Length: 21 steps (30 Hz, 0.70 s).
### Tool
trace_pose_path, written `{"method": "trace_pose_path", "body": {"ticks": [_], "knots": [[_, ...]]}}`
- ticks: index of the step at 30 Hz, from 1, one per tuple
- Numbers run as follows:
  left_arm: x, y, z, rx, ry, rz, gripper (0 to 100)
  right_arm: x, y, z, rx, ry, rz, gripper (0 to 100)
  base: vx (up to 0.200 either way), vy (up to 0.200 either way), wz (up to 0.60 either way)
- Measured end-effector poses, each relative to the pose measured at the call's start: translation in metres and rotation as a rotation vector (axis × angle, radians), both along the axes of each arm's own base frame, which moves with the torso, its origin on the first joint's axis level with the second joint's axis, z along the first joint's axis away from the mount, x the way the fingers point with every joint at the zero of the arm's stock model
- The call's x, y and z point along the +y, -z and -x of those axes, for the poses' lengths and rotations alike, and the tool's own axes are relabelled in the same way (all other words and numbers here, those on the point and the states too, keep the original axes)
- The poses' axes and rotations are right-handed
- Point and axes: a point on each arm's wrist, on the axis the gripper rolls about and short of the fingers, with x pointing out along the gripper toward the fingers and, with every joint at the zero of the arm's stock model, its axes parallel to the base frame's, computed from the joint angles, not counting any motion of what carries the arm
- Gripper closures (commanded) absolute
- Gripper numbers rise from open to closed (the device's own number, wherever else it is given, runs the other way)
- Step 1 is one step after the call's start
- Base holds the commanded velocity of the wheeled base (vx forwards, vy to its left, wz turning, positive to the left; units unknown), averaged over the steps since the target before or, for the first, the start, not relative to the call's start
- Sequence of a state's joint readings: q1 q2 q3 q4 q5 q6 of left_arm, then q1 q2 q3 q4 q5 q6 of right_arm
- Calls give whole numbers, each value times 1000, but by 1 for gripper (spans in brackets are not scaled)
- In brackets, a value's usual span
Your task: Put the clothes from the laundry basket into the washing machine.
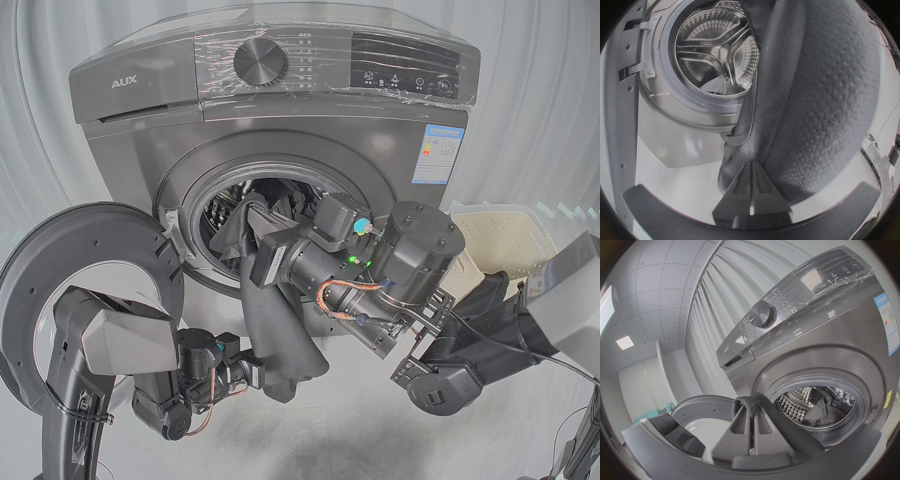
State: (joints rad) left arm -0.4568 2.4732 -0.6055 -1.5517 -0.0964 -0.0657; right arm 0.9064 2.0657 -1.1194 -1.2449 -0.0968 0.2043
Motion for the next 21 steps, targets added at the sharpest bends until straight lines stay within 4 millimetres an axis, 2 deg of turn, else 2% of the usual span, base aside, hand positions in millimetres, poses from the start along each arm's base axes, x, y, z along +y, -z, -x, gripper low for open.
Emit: {"method": "trace_pose_path", "body": {"ticks": [6,9,17,21], "knots": [[7,-6,5,9,-13,-3,100,-4,3,1,0,3,2,100,0,0,0],[12,-17,9,-3,-20,4,100,-8,5,1,2,8,7,100,0,0,0],[28,-74,23,-111,-42,59,100,-19,4,-2,-3,31,4,100,0,0,0],[43,-103,29,-182,-74,90,100,-28,6,-2,-7,47,-1,100,0,0,0]]}}
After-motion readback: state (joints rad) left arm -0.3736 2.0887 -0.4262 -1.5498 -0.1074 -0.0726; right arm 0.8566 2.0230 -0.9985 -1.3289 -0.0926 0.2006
